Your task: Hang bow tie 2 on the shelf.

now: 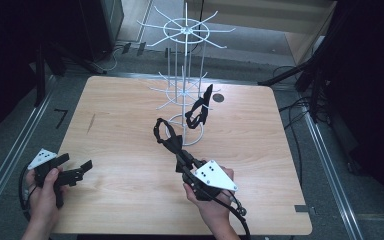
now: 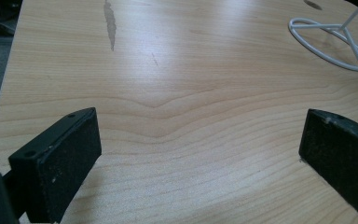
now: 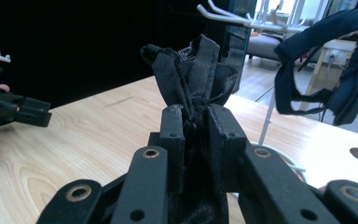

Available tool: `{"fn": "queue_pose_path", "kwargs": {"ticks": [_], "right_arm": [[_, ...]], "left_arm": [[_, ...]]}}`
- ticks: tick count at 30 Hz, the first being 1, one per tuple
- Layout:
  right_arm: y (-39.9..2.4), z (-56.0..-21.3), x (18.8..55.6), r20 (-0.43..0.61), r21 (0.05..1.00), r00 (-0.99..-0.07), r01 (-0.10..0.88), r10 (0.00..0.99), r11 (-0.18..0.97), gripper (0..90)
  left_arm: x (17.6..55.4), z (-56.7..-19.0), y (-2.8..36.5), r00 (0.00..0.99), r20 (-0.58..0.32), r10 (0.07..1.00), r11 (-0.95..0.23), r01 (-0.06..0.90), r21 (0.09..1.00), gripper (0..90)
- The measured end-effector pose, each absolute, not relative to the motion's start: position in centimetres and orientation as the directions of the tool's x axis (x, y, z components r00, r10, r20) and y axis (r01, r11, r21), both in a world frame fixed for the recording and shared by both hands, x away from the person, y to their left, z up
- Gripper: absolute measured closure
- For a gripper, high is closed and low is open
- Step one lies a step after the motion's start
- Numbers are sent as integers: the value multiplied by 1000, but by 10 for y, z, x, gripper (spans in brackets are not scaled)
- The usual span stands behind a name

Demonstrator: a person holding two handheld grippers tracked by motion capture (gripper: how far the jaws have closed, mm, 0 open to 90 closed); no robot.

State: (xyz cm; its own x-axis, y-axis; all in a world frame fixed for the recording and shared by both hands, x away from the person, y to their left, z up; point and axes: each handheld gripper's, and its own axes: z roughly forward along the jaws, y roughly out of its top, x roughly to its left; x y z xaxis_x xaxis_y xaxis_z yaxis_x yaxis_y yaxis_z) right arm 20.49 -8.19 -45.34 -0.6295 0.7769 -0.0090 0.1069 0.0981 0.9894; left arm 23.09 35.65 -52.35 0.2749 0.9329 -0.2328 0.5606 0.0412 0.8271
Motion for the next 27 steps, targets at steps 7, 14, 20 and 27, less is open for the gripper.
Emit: {"fn": "queue_pose_path", "kwargs": {"ticks": [7,14,20,27], "right_arm": [[-87,-447,204,-15,993,-615,85,788,85,777],[-93,-442,204,-11,995,-605,72,796,69,777],[-98,-437,203,-5,997,-595,62,804,52,777],[-103,-434,204,-2,998,-580,54,815,40,777]], "left_arm": [[231,-523,356,276,-233,933,41,560,828,0],[231,-523,356,275,-232,933,41,560,827,0],[231,-523,356,276,-232,933,40,561,827,0],[231,-523,356,275,-231,933,40,560,827,0]]}}
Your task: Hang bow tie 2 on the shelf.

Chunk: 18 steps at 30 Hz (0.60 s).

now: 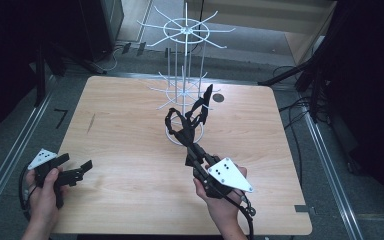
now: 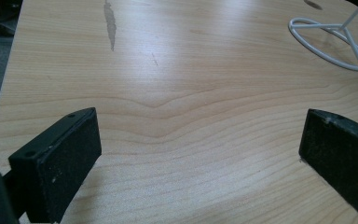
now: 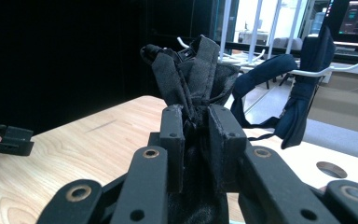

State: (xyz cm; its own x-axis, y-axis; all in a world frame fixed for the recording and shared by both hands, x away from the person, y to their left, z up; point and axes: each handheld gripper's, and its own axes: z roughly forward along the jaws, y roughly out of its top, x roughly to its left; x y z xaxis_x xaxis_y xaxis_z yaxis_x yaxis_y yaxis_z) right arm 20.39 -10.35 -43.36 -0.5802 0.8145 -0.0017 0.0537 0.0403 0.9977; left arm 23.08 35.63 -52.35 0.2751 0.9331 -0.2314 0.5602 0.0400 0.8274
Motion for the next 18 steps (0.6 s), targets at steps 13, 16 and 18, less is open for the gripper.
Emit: {"fn": "queue_pose_path", "kwargs": {"ticks": [13,16,18], "right_arm": [[-109,-433,209,10,998,-560,63,828,31,777],[-111,-434,211,16,997,-555,68,832,27,777],[-111,-435,213,16,997,-552,69,834,26,776]], "left_arm": [[231,-523,356,276,-230,933,39,561,827,0],[231,-523,356,275,-230,934,38,560,827,0],[231,-523,356,275,-230,934,38,560,827,0]]}}
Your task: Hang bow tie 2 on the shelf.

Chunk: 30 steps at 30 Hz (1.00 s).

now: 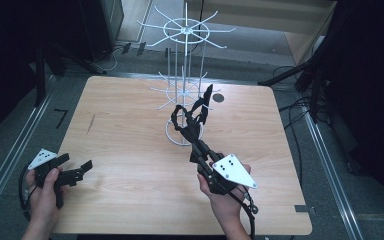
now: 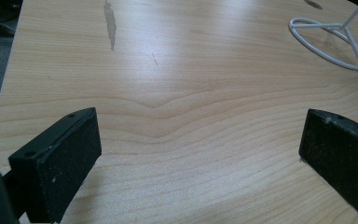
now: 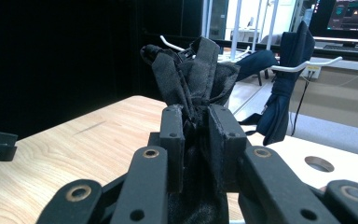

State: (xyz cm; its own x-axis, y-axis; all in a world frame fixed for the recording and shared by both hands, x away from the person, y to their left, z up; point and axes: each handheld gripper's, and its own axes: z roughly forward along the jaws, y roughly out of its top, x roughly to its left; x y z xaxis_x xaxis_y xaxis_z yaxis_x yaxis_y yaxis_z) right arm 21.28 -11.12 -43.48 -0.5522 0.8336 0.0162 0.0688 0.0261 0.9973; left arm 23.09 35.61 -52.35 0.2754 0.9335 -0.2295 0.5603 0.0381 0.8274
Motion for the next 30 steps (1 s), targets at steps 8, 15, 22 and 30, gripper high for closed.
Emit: {"fn": "queue_pose_path", "kwargs": {"ticks": [8,15,22,30], "right_arm": [[-113,-436,218,26,997,-544,77,839,20,777],[-113,-440,223,28,996,-532,91,846,25,776],[-113,-446,230,34,993,-521,113,853,29,776],[-115,-454,237,60,988,-507,150,860,19,774]], "left_arm": [[231,-524,356,274,-230,934,40,559,828,0],[231,-524,356,274,-229,934,40,558,829,0],[231,-524,356,274,-228,934,38,559,828,0],[231,-524,356,275,-229,934,38,559,828,0]]}}
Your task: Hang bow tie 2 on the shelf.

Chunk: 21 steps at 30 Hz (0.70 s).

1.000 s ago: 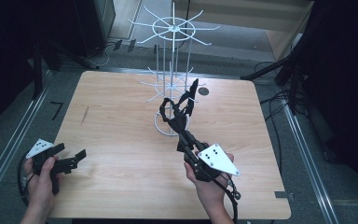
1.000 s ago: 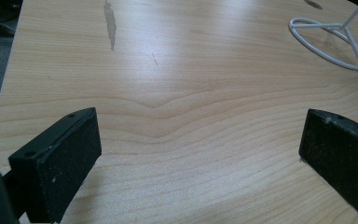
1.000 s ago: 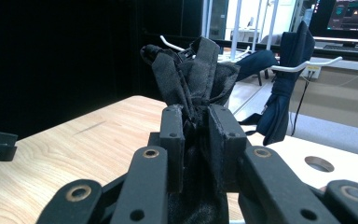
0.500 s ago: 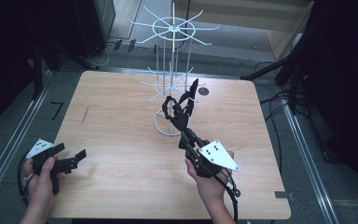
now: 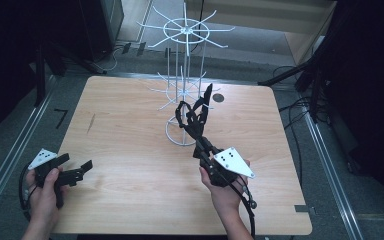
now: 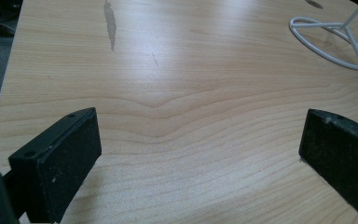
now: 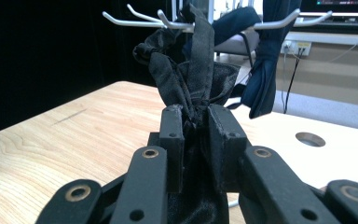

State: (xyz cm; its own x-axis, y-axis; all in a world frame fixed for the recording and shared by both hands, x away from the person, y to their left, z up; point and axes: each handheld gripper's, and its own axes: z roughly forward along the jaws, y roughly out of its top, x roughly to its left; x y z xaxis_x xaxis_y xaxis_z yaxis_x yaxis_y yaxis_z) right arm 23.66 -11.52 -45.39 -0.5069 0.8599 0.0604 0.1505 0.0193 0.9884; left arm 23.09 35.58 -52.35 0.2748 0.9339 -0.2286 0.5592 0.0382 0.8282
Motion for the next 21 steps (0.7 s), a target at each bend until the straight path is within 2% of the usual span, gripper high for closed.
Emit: {"fn": "queue_pose_path", "kwargs": {"ticks": [21], "right_arm": [[-117,-478,256,131,965,-471,264,872,-3,771]], "left_arm": [[231,-523,356,275,-228,934,38,558,829,0]]}}
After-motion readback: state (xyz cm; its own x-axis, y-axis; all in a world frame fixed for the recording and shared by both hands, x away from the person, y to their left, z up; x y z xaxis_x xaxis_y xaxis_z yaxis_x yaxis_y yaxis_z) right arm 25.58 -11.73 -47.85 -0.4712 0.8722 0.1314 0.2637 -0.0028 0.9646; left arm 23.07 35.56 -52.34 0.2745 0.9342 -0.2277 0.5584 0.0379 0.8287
